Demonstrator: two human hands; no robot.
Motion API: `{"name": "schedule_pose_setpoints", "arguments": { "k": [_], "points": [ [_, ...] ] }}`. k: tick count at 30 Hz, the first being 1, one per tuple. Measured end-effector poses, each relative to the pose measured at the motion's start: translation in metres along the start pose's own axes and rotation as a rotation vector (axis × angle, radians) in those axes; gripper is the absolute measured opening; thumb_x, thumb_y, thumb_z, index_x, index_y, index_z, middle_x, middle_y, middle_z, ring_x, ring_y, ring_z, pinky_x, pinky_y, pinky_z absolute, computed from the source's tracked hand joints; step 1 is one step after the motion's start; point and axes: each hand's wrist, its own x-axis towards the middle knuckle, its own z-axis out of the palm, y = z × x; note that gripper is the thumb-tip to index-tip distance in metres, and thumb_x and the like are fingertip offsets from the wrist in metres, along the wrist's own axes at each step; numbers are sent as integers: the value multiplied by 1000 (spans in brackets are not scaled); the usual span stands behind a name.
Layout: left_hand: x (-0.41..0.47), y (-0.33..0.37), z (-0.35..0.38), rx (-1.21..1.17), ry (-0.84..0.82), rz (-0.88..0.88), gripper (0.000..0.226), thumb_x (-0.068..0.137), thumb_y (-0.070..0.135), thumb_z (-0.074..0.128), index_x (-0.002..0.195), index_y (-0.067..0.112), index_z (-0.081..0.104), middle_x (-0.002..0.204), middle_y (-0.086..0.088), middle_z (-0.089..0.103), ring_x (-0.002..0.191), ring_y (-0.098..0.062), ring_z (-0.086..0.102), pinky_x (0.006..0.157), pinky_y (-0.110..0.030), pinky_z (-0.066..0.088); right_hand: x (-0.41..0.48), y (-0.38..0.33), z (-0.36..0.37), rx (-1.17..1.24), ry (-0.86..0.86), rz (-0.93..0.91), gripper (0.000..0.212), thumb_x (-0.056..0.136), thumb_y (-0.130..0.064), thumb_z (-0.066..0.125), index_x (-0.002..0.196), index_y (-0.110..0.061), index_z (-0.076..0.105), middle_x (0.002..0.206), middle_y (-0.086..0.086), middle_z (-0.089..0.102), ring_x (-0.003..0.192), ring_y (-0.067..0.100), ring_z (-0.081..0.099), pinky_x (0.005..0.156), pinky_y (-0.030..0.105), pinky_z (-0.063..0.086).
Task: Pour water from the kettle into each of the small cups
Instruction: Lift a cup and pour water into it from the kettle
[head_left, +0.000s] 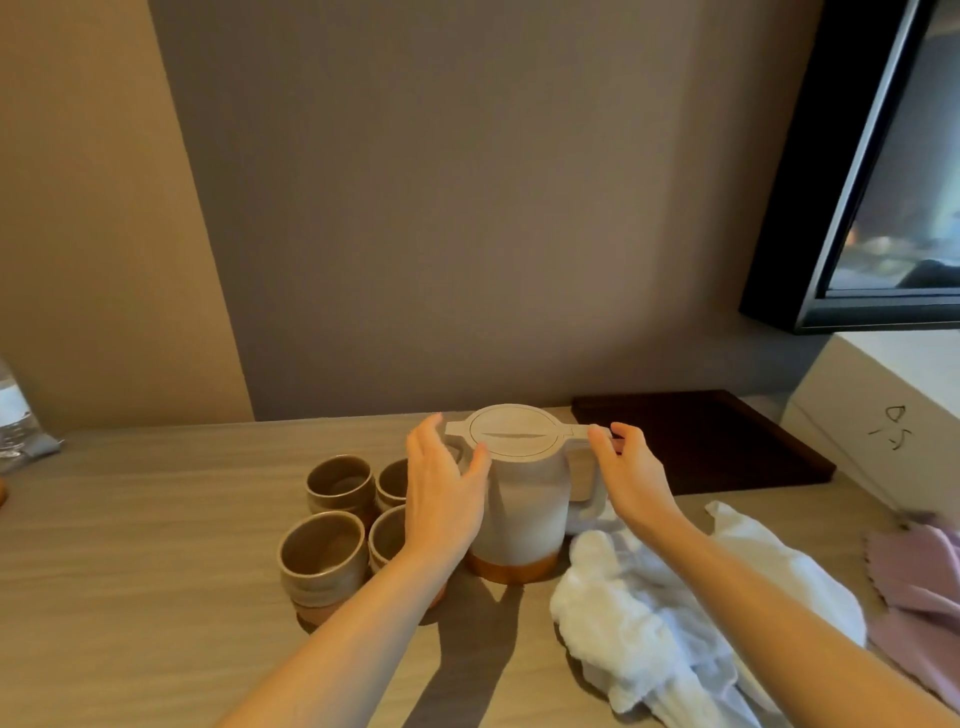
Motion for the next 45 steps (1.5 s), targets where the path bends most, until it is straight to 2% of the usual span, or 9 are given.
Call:
{"name": "schedule_pose_setpoints", "arguments": {
  "k": [6, 9, 15, 19, 26, 29, 36, 40, 45],
  "points": [
    [6, -6, 24, -218, -116, -257, 76, 97, 44, 50, 154, 26, 4, 159, -2, 25, 144, -27, 29, 113, -42, 31, 16, 11, 15, 118, -58, 96, 59, 93, -56, 41, 132, -12, 46, 120, 4, 60, 107, 19, 55, 81, 31, 40],
    [12, -9, 29, -259, -141, -319, 73, 96, 48, 48, 154, 23, 10, 156, -3, 32, 142, -26, 32, 111, -41, 32, 25, 18, 16, 253, -102, 97, 51, 92, -55, 43, 114, -11, 59, 101, 5, 69, 99, 20, 62, 78, 28, 44],
    [19, -7, 38, -333, -135, -441, 68, 94, 49, 52, 149, 20, 26, 148, -2, 40, 134, -23, 39, 101, -35, 34, 33, 26, 20, 468, -147, 58, 59, 92, -53, 44, 98, 0, 69, 98, 19, 71, 93, 26, 65, 77, 29, 50],
    [19, -6, 47, -359, -72, -433, 66, 93, 44, 56, 147, 21, 27, 143, -1, 42, 120, -16, 42, 92, -31, 33, 39, 27, 21, 506, -124, 51, 68, 94, -50, 43, 88, 15, 63, 87, 31, 63, 77, 30, 57, 68, 28, 49],
    [14, -5, 50, -380, -35, -436, 67, 93, 43, 56, 150, 26, 25, 145, 1, 43, 129, -20, 41, 102, -37, 37, 43, 29, 21, 591, -116, 117, 40, 89, -32, 58, 59, -7, 51, 46, 3, 41, 44, 14, 35, 50, 28, 31],
    [11, -1, 44, -399, -63, -401, 58, 94, 42, 56, 146, 27, 35, 136, 6, 49, 114, -11, 43, 91, -30, 34, 43, 24, 15, 630, -158, 127, 39, 87, -29, 58, 55, -9, 48, 45, 2, 36, 41, 13, 30, 46, 28, 26],
    [13, 35, 25, -462, -63, -297, 51, 96, 45, 51, 141, 23, 45, 129, 7, 56, 114, -10, 49, 87, -24, 34, 39, -24, -16, 703, -127, 93, 35, 80, -31, 62, 55, -13, 45, 46, 0, 30, 37, 11, 24, 38, 24, 19],
    [13, 53, 7, -449, -77, -255, 42, 97, 48, 46, 129, 23, 52, 113, 11, 57, 97, -7, 51, 72, -16, 37, 27, -56, -34, 666, -98, 56, 32, 74, -39, 63, 59, -13, 52, 46, 0, 33, 39, 11, 24, 42, 26, 20],
    [4, 56, -18, -369, -120, -217, 33, 97, 55, 38, 118, 33, 52, 105, 17, 56, 93, -4, 51, 75, -21, 39, 2, -73, -39, 719, -10, 77, 31, 77, -34, 63, 58, -13, 51, 49, 2, 35, 41, 11, 25, 40, 24, 20]
  ]
}}
